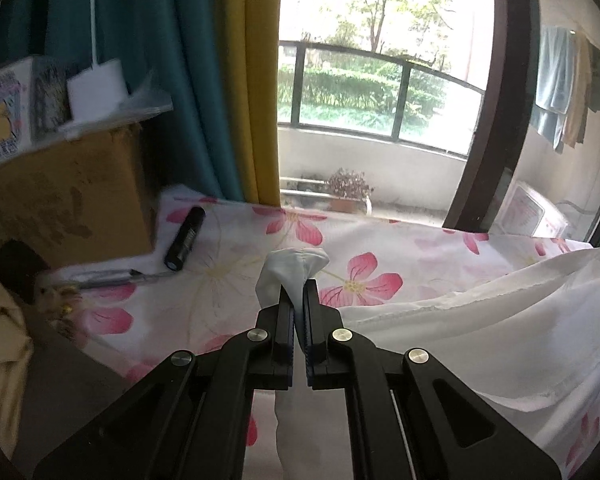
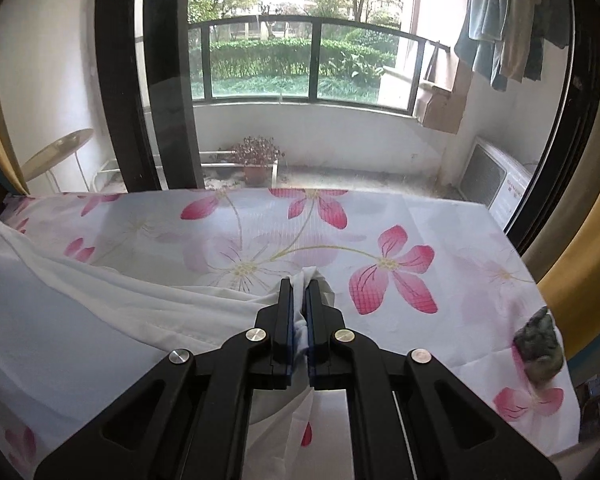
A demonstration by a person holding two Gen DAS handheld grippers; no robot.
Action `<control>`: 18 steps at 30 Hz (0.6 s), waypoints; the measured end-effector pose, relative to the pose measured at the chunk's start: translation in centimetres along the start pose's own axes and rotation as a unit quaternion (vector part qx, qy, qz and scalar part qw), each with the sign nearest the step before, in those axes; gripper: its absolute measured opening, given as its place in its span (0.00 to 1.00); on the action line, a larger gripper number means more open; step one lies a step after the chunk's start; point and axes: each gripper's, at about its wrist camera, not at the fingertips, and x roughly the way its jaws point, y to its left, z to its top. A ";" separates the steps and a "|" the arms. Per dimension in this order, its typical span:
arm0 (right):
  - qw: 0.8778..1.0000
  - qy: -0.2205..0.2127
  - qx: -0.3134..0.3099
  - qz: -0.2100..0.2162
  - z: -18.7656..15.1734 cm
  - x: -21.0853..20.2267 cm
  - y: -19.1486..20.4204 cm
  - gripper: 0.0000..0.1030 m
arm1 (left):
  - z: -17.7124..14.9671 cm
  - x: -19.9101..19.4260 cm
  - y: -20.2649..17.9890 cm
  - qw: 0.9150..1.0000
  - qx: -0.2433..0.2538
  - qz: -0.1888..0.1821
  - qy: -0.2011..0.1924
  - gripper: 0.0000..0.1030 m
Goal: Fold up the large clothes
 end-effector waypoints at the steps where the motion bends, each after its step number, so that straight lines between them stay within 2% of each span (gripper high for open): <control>1: 1.000 0.002 0.001 0.000 0.0 0.3 -0.1 0.04 | -0.1 0.3 0.0 1.000 -0.002 -0.001 0.004 0.04; 4: 1.000 0.012 0.001 -0.008 0.0 1.1 -0.1 0.05 | -0.3 1.6 0.1 1.000 -0.006 -0.001 0.020 0.04; 7: 0.999 0.024 0.005 -0.021 -0.3 1.9 -0.3 0.11 | -0.4 2.7 -0.1 0.999 -0.005 0.000 0.039 0.05; 9: 0.999 0.035 0.008 -0.031 -0.5 2.3 -0.3 0.22 | -0.4 3.1 -0.4 0.999 -0.001 0.006 0.043 0.05; 11: 0.998 0.037 0.014 -0.046 -0.5 2.2 -0.6 0.41 | -0.2 2.7 -0.6 0.999 0.004 0.006 0.038 0.10; 12: 0.998 0.036 0.016 -0.053 -0.5 1.9 -0.7 0.46 | 0.0 2.3 -0.8 0.999 0.009 0.013 0.033 0.19; 13: 0.997 0.035 0.019 -0.062 -0.3 1.4 -0.8 0.48 | 0.3 2.0 -0.8 0.999 0.013 0.021 0.027 0.34; 14: 0.997 0.027 0.019 -0.069 0.0 0.6 -0.8 0.49 | 0.5 1.5 -0.8 0.999 0.015 0.025 0.020 0.40; 15: 0.997 0.016 0.015 -0.076 0.2 -0.3 -0.7 0.49 | 0.8 0.7 -0.7 1.000 0.014 0.026 0.008 0.45; 18: 0.995 -0.024 0.001 -0.092 1.0 -3.7 0.0 0.50 | 1.5 -1.2 -0.6 0.999 0.019 0.022 -0.013 0.46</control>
